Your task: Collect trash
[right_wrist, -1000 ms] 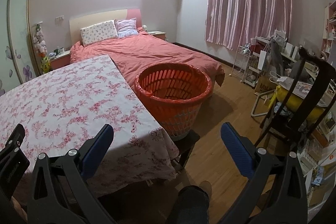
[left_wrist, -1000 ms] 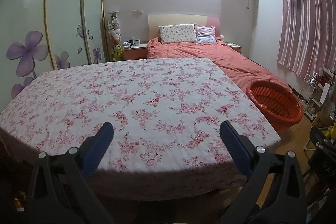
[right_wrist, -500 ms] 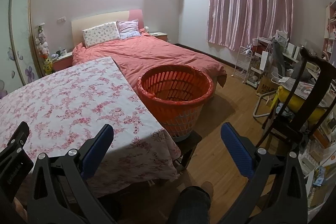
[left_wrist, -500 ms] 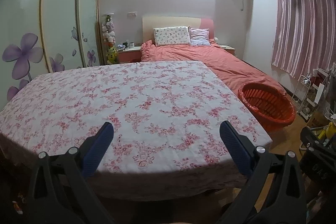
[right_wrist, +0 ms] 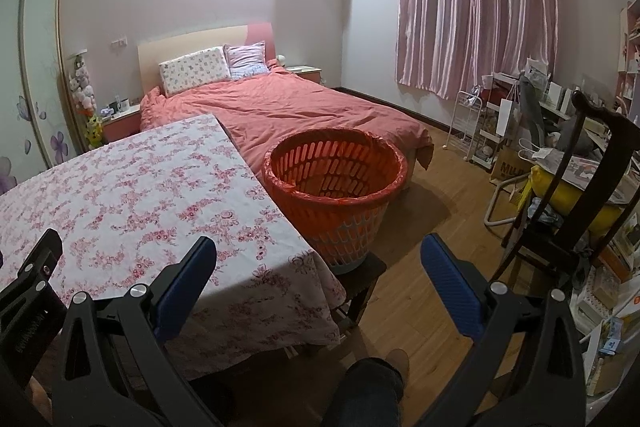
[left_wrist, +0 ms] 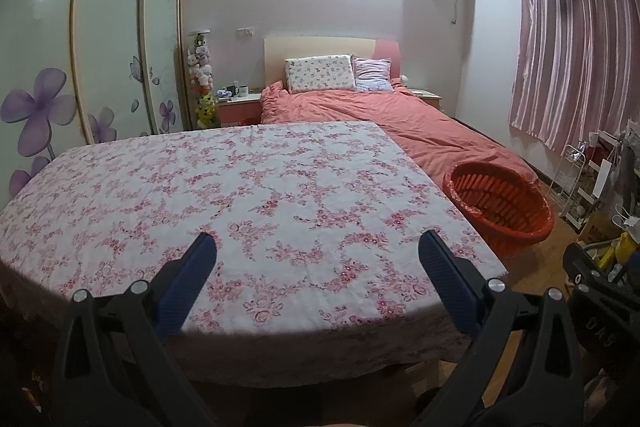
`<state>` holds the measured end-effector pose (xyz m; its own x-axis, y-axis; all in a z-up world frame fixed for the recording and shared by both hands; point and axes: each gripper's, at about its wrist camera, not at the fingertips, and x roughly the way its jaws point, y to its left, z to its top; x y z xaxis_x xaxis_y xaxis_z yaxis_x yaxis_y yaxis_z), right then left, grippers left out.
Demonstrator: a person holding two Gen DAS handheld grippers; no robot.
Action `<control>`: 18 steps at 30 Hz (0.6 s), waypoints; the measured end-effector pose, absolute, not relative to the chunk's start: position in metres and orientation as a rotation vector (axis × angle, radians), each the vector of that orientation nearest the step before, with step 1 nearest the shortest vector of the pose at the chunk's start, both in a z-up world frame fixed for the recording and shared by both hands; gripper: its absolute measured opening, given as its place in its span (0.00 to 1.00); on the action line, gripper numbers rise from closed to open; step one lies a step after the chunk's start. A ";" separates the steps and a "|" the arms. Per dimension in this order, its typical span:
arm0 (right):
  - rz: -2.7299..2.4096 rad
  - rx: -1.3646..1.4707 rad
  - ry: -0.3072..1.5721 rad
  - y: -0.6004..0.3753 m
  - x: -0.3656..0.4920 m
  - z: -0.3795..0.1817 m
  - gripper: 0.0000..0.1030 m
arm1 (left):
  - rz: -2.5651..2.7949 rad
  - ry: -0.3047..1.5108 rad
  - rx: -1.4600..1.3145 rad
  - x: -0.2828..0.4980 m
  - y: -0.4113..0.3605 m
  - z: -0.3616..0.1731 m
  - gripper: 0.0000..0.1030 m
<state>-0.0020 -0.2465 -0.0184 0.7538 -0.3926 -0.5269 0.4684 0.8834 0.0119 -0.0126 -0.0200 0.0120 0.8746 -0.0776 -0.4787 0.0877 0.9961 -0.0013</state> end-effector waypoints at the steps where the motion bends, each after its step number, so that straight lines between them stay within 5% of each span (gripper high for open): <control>1: -0.472 0.148 0.540 -0.247 -0.002 -0.018 0.98 | -0.087 0.500 0.021 -0.012 -0.020 0.012 0.96; 18: -0.475 0.152 0.536 -0.248 -0.002 -0.016 0.98 | -0.095 0.516 0.020 -0.010 -0.022 0.011 0.96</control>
